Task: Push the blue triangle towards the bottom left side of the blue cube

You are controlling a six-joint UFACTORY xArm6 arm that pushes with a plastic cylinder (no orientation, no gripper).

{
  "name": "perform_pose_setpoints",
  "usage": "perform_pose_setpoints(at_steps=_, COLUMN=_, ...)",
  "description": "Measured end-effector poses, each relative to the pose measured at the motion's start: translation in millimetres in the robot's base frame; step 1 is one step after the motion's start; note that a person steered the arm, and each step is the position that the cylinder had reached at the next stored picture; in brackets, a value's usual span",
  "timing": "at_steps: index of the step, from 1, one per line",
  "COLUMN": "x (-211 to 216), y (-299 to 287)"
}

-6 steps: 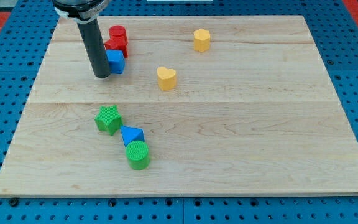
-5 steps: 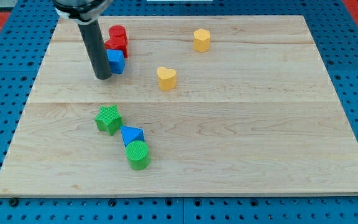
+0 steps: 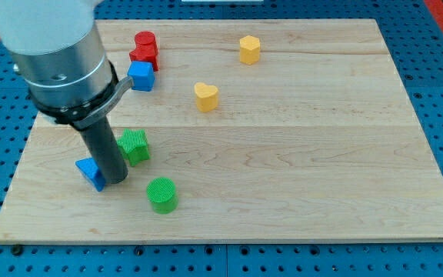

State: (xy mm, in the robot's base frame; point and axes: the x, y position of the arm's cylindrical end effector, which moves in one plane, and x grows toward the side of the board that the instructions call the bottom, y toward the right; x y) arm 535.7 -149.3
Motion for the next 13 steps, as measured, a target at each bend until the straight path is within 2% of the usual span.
perform_pose_setpoints(at_steps=2, x=9, y=-72)
perform_pose_setpoints(at_steps=3, x=42, y=-91)
perform_pose_setpoints(at_steps=4, x=35, y=-119)
perform_pose_setpoints(at_steps=6, x=-46, y=-111)
perform_pose_setpoints(at_steps=8, x=-98, y=-57)
perform_pose_setpoints(at_steps=9, x=-109, y=-18)
perform_pose_setpoints(at_steps=11, x=-78, y=12)
perform_pose_setpoints(at_steps=12, x=-91, y=36)
perform_pose_setpoints(at_steps=13, x=-102, y=27)
